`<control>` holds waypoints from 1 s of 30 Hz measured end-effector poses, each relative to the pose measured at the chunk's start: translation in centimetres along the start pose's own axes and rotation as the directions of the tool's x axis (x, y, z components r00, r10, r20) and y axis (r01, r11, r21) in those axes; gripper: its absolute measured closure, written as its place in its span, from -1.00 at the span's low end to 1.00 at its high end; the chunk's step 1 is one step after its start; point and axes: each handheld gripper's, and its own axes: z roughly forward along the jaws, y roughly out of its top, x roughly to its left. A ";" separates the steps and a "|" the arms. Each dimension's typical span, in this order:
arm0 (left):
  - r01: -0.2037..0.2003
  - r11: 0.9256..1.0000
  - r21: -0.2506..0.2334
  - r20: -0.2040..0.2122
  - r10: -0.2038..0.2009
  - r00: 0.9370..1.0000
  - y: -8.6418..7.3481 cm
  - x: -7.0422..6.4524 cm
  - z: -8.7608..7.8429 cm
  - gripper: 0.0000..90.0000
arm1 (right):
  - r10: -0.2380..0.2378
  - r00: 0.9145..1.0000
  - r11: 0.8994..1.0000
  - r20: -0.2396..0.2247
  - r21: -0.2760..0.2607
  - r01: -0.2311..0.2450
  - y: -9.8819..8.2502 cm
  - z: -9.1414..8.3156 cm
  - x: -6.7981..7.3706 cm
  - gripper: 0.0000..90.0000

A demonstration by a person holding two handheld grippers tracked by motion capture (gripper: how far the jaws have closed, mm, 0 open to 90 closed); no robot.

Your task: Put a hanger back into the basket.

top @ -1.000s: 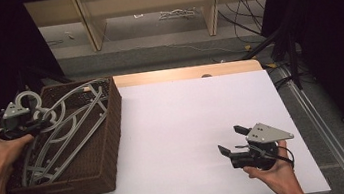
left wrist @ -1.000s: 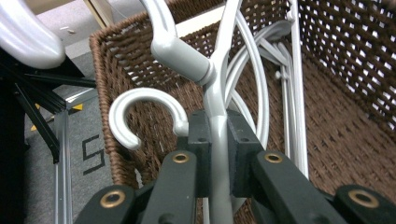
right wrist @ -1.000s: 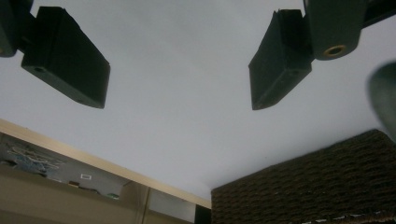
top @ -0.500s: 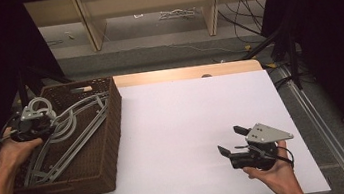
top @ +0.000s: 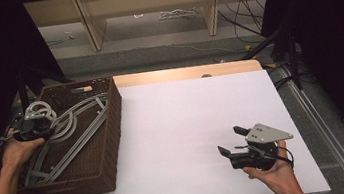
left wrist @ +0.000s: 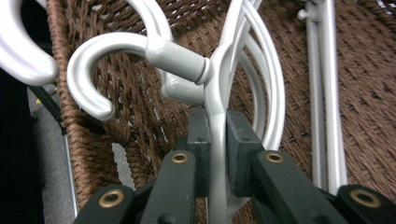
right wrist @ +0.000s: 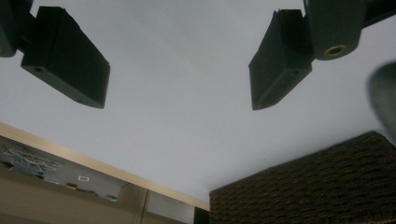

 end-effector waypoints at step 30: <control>0.256 0.885 -0.389 0.128 -0.223 0.966 1.7 -6.6 -7.8 -0.33 | 0.046 0.999 0.998 0.009 -0.047 -0.046 0.0 -0.2 0.1 -0.54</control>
